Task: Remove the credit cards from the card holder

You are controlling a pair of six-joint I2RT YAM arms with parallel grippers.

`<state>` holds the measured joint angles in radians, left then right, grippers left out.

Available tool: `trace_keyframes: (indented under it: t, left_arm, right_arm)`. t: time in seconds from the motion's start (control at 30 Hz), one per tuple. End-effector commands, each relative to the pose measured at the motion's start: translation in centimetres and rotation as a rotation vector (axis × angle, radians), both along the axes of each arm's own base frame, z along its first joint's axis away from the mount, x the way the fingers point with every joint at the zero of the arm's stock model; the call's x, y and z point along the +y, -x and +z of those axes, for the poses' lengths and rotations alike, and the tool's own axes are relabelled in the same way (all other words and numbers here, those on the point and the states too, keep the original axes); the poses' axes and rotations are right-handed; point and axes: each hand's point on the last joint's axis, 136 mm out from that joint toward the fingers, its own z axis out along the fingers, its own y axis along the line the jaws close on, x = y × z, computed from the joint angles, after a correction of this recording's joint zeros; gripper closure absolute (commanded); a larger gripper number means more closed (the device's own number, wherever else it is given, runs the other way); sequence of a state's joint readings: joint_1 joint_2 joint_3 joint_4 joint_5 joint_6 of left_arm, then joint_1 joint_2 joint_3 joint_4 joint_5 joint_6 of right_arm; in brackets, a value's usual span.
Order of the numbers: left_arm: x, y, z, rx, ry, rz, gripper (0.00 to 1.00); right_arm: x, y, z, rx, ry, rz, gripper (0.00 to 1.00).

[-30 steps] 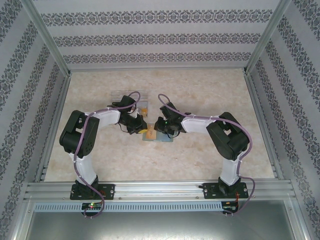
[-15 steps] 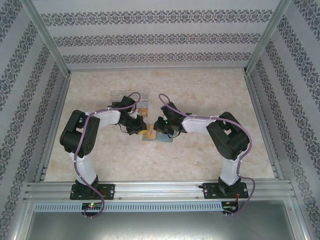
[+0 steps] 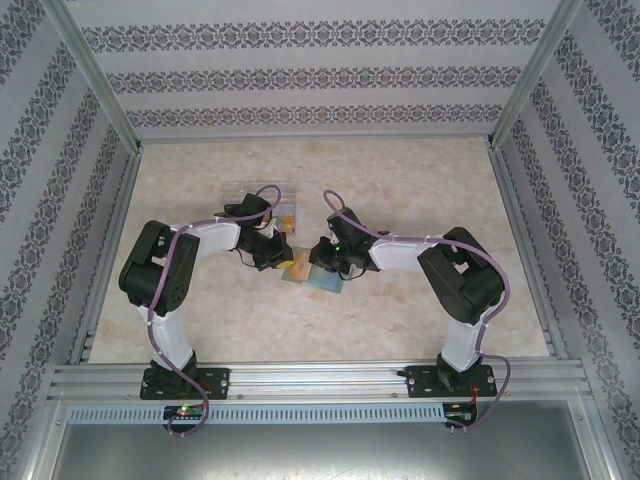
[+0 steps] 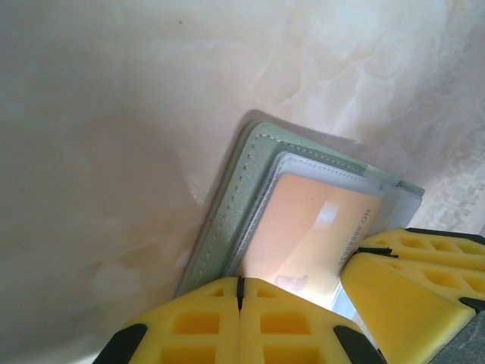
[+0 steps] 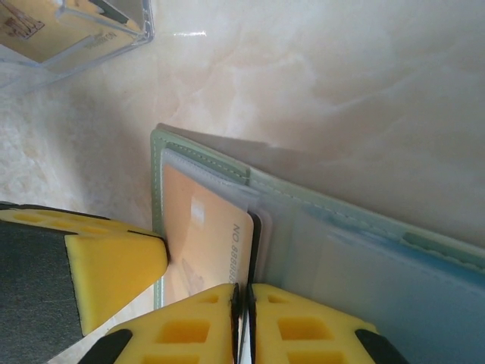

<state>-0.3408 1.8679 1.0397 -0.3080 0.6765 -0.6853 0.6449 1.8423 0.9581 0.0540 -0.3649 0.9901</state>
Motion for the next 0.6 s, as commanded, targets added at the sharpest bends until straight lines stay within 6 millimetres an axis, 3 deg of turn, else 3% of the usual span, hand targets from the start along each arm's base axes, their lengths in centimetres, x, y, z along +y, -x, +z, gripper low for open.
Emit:
trace_keyframes:
  t: [0.0, 0.1, 0.3, 0.57]
  left_arm:
    - [1.9, 2.9, -3.7, 0.113, -0.133, 0.008, 0.95]
    - [2.0, 3.0, -3.7, 0.116, -0.135, 0.011, 0.95]
    - [2.0, 3.0, -3.8, 0.116, -0.138, 0.013, 0.95]
    - [2.0, 3.0, -3.8, 0.118, -0.134, 0.015, 0.95]
  right_arm:
    - [-0.2, 0.1, 0.4, 0.021, -0.008, -0.02, 0.86]
    - [-1.1, -0.1, 0.3, 0.011, 0.025, -0.058, 0.84]
    - [-1.7, -0.4, 2.1, -0.051, 0.024, -0.095, 0.78]
    - [0.1, 0.4, 1.1, -0.003, 0.001, -0.08, 0.8]
